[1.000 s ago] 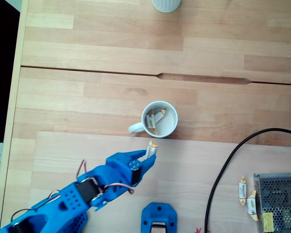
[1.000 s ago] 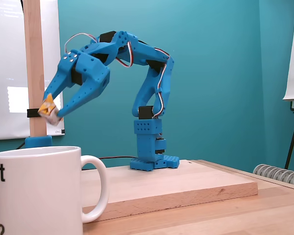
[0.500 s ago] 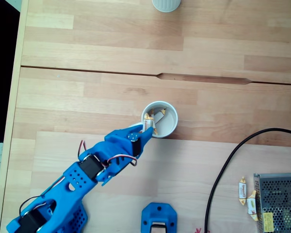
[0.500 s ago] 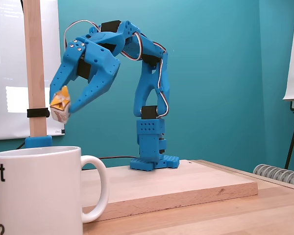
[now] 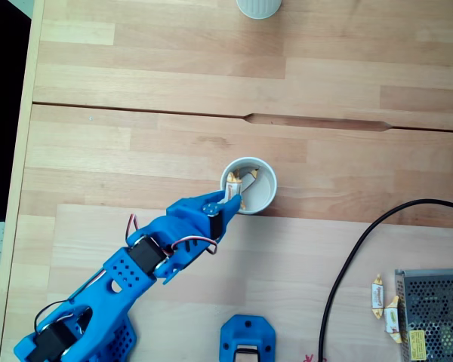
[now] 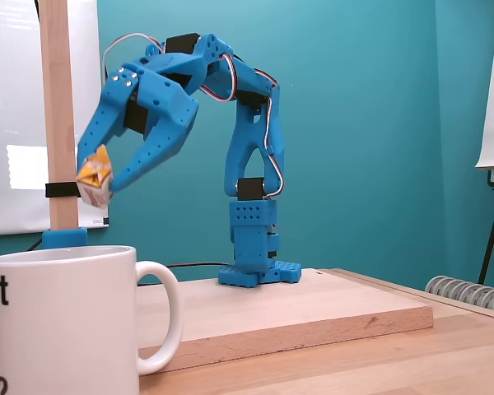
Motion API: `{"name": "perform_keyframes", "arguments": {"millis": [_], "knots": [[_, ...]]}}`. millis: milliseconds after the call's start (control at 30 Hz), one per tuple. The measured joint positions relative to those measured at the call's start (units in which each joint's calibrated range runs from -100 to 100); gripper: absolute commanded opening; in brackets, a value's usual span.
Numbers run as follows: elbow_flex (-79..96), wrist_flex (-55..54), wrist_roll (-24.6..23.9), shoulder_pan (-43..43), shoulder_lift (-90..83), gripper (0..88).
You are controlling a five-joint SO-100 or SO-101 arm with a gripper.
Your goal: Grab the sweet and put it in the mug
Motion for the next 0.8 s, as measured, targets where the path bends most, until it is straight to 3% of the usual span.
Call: {"name": "perform_keyframes", "arguments": {"millis": [567, 800], "knots": [[-6.81, 0.0, 0.0, 0.0, 3.27, 11.1], [-6.81, 0.08, -3.42, 0.0, 3.27, 12.5]]}}
